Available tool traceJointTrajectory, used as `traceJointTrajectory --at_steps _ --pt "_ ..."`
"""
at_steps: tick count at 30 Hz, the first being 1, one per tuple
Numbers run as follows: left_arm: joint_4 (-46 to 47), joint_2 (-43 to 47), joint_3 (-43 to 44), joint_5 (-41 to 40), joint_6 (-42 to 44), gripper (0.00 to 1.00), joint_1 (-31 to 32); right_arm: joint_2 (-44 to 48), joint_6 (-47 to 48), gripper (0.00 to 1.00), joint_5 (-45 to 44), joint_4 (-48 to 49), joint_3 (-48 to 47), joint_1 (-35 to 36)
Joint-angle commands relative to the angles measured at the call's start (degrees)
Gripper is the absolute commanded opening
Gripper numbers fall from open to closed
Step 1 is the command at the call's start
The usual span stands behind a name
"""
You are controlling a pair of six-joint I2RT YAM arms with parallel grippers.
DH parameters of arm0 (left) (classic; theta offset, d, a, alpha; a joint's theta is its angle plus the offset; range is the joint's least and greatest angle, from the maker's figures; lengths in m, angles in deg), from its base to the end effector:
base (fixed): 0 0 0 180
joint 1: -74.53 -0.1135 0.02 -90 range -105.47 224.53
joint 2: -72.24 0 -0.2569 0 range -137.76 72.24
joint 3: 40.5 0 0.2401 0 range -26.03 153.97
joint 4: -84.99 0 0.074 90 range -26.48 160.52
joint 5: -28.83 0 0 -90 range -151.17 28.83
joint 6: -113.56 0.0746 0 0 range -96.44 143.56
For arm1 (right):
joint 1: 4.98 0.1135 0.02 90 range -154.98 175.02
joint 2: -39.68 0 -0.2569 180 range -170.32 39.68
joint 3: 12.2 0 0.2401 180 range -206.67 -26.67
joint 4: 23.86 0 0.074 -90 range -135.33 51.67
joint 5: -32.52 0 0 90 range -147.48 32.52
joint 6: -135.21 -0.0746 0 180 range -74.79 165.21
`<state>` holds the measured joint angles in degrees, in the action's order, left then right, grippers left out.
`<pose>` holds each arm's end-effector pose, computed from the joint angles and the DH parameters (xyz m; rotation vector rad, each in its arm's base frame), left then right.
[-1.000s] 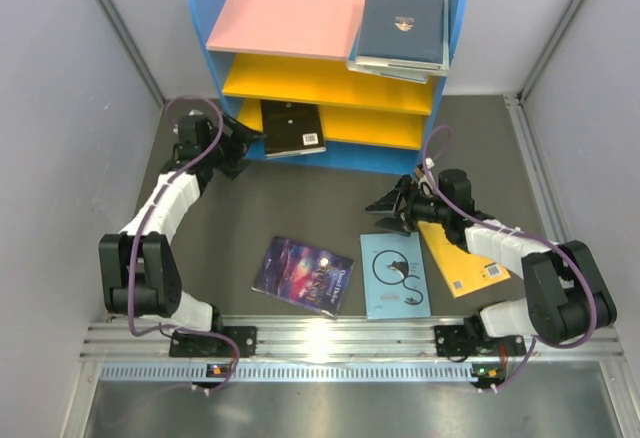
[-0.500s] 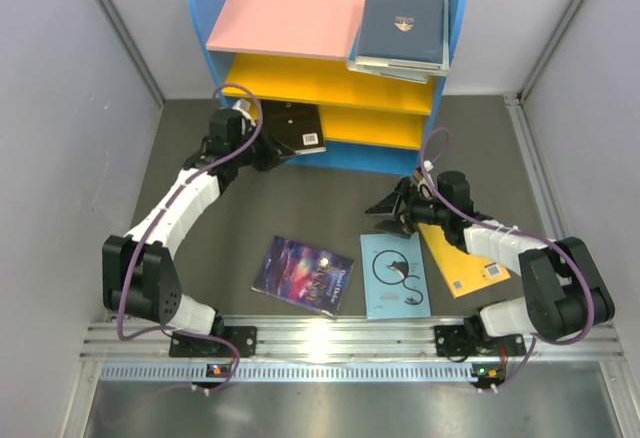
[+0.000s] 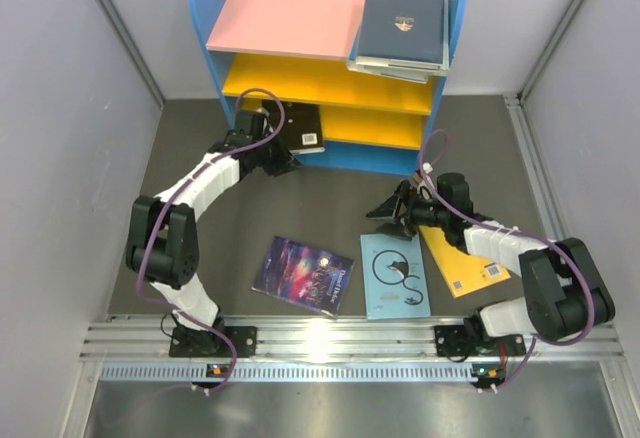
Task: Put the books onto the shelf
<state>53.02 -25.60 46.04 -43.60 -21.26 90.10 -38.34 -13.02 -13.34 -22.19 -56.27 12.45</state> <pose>0.3756 -0.1280 0.2215 -0.4598 2.4090 -0.8586 0.2455 0.1315 0.1626 0.3242 2.3652 1.5336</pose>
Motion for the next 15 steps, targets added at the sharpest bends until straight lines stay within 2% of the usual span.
traceJointTrajectory --at_steps 1,6,15 --pt "1.59 -0.85 4.21 -3.93 1.49 0.0 0.07 0.68 2.07 0.73 0.6 0.3 -0.45 -0.47" --pt "-0.52 -3.75 9.65 -6.92 2.19 0.0 -0.02 -1.25 2.16 0.73 0.77 0.29 -1.77 -0.56" --pt "-0.96 -7.63 13.71 -10.09 1.14 0.0 -0.02 -4.07 2.25 0.73 0.95 0.91 -3.26 -0.56"
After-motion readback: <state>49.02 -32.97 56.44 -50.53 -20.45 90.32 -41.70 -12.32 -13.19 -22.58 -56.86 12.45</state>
